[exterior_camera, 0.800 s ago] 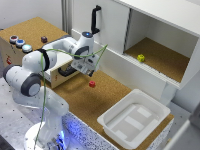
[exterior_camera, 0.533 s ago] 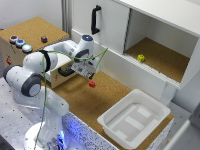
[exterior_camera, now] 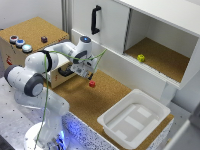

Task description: Grasp the drawer handle and close it

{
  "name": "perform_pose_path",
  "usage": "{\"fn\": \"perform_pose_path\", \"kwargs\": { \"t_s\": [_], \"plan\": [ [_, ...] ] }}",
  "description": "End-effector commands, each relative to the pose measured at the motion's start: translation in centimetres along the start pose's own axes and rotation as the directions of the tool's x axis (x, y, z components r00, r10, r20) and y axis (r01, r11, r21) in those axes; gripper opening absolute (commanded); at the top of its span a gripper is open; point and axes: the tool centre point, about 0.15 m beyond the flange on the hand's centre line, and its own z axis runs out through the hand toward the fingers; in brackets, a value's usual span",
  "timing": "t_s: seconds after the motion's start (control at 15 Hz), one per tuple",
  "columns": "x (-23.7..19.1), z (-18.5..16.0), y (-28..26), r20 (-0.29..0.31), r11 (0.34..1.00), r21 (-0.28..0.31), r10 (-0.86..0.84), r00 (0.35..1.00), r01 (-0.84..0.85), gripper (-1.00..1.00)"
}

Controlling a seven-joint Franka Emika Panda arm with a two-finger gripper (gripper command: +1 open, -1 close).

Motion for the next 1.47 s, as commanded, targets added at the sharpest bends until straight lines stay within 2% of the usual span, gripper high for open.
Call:
{"fn": "perform_pose_path", "kwargs": {
  "t_s": [0.0, 0.53, 1.07, 1.27, 1.4],
  "plan": [
    [2.0, 1.9, -4.0, 0.025, 0.999, -0.023, -0.024, 0.999, 0.025, -1.0],
    [2.8, 2.9, -11.1, 0.046, 0.994, -0.012, -0.111, 0.993, 0.112, -1.0],
    [3.1, 2.9, -19.0, 0.08, 0.977, 0.095, -0.199, 0.977, 0.192, -1.0],
    [3.2, 2.0, -21.8, 0.064, 0.961, 0.153, -0.241, 0.968, 0.229, -1.0],
    [3.3, 1.0, -21.6, 0.048, 0.955, 0.198, -0.232, 0.971, 0.219, -1.0]
  ]
}}
